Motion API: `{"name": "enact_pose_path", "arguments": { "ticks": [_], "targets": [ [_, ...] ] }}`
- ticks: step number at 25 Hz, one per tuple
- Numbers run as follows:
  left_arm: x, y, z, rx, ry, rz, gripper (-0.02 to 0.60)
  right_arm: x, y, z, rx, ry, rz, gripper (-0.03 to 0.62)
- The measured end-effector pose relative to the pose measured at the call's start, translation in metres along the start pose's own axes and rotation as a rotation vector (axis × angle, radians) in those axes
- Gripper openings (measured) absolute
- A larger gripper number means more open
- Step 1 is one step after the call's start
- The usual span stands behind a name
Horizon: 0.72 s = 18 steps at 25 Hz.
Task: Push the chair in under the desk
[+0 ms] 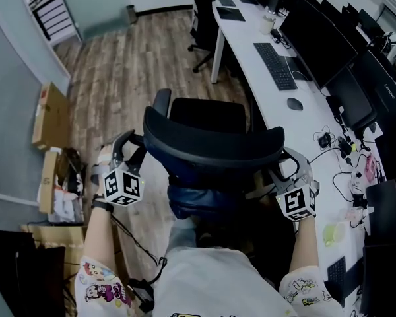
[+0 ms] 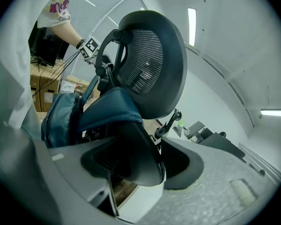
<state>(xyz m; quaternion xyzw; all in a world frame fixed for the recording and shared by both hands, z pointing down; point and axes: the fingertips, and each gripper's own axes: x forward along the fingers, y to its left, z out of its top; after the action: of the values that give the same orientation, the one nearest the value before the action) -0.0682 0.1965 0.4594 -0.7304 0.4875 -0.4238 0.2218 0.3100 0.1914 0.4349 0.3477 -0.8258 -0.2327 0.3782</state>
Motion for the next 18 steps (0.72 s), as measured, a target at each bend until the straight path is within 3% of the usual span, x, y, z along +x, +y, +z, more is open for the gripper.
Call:
{"name": "enact_pose_path", "arguments": {
  "ticks": [9,18],
  "targets": [
    [0.012,0.012,-0.007,0.010,-0.039,-0.019,0.249,0.008,0.005,0.008,0.035,0.003,0.027,0.264],
    [0.053,0.036,-0.013,0.059,-0.131,-0.081,0.247,0.019,0.007,0.016,0.087,0.096,-0.062,0.265]
  ]
}}
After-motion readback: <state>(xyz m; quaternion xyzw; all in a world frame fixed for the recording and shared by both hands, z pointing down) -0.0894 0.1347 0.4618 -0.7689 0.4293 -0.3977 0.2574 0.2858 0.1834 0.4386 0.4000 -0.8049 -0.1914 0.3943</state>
